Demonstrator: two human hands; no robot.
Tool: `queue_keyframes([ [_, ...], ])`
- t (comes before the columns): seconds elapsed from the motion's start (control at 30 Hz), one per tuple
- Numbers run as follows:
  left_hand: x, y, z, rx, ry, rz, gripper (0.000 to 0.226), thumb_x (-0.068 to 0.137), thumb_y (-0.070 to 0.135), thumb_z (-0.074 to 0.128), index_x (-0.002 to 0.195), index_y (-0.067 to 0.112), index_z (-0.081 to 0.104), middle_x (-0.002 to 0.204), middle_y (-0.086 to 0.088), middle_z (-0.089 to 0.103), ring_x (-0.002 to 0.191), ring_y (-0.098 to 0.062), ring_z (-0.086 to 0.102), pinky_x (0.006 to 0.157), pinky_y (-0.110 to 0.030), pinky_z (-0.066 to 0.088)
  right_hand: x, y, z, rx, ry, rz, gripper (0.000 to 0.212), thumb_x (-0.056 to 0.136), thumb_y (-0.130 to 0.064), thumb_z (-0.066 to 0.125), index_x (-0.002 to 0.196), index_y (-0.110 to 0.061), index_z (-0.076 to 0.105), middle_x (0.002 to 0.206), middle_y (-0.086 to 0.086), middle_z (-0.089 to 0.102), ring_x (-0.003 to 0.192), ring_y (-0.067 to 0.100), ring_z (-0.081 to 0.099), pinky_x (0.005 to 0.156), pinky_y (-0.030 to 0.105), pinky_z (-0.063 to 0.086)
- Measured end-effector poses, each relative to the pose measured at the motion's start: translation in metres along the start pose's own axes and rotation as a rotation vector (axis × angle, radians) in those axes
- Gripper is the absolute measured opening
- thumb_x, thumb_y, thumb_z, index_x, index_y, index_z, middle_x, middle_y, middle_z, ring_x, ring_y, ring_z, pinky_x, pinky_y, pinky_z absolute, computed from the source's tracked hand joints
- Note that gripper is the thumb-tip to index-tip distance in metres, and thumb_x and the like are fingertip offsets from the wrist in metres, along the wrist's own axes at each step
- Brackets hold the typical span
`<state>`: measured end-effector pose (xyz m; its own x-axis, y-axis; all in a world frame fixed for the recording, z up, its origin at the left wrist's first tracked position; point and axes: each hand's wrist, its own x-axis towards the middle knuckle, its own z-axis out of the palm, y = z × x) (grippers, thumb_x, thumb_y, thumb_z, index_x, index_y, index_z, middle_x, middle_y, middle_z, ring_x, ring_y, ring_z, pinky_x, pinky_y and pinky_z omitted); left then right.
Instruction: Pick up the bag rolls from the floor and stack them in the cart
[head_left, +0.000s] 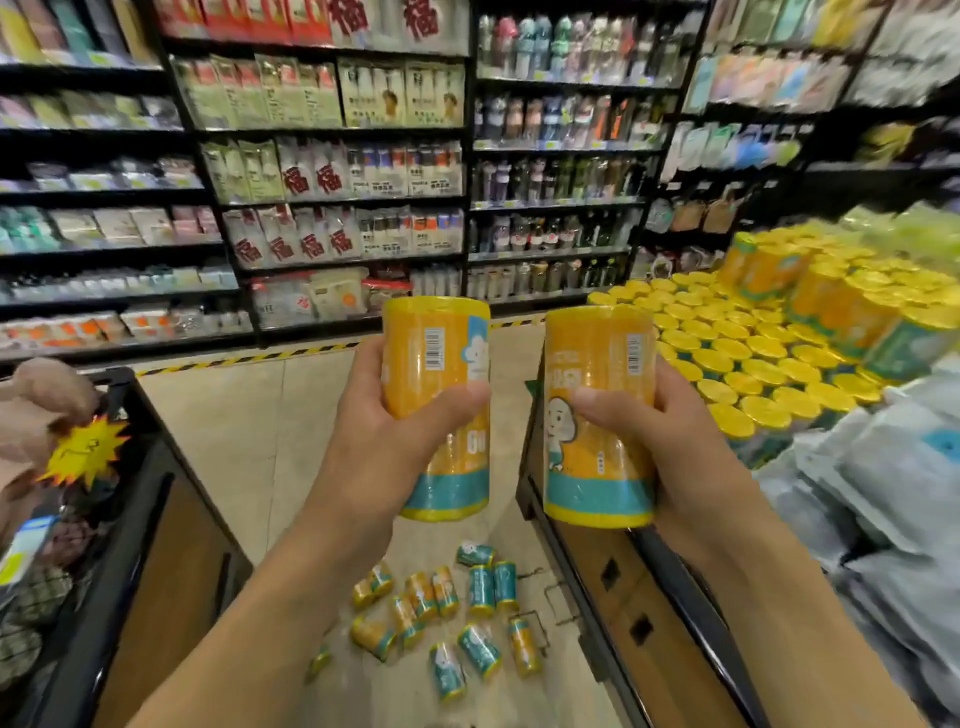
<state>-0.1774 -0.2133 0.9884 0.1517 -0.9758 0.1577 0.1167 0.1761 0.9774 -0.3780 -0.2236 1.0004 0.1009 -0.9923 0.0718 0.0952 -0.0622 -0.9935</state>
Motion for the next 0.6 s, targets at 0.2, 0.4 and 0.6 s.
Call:
queue_keyframes([
  [0.2, 0.021, 0.008, 0.052, -0.018, -0.233, 0.045, 0.058, 0.07, 0.031, 0.087, 0.119, 0.033, 0.056, 0.104, 0.006, 0.075, 0.093, -0.015, 0.075, 0.073, -0.033, 0.062, -0.023, -0.022, -0.04, -0.075, 0.207, -0.083, 0.06, 0.065, -0.031, 0.079, 0.123, -0.027, 0.061, 0.104, -0.002, 0.077, 0.09, 0.021, 0.076, 0.071, 0.035, 0.062],
  [0.4, 0.04, 0.014, 0.085, -0.097, -0.537, 0.047, 0.061, 0.067, 0.034, 0.08, 0.123, 0.029, 0.055, 0.106, 0.007, 0.075, 0.092, -0.015, 0.075, 0.069, -0.031, 0.061, -0.063, -0.035, -0.047, -0.111, 0.484, -0.127, 0.063, 0.068, -0.031, 0.079, 0.128, -0.027, 0.059, 0.111, 0.0, 0.076, 0.095, 0.023, 0.075, 0.076, 0.041, 0.063],
  [0.6, 0.03, 0.023, 0.114, -0.175, -0.849, 0.014, 0.065, 0.064, 0.042, 0.085, 0.121, 0.035, 0.055, 0.108, 0.01, 0.074, 0.096, -0.016, 0.074, 0.081, -0.046, 0.059, -0.129, -0.044, -0.026, -0.087, 0.846, -0.152, 0.057, 0.068, -0.027, 0.077, 0.123, -0.022, 0.061, 0.104, 0.002, 0.077, 0.087, 0.024, 0.076, 0.069, 0.037, 0.061],
])
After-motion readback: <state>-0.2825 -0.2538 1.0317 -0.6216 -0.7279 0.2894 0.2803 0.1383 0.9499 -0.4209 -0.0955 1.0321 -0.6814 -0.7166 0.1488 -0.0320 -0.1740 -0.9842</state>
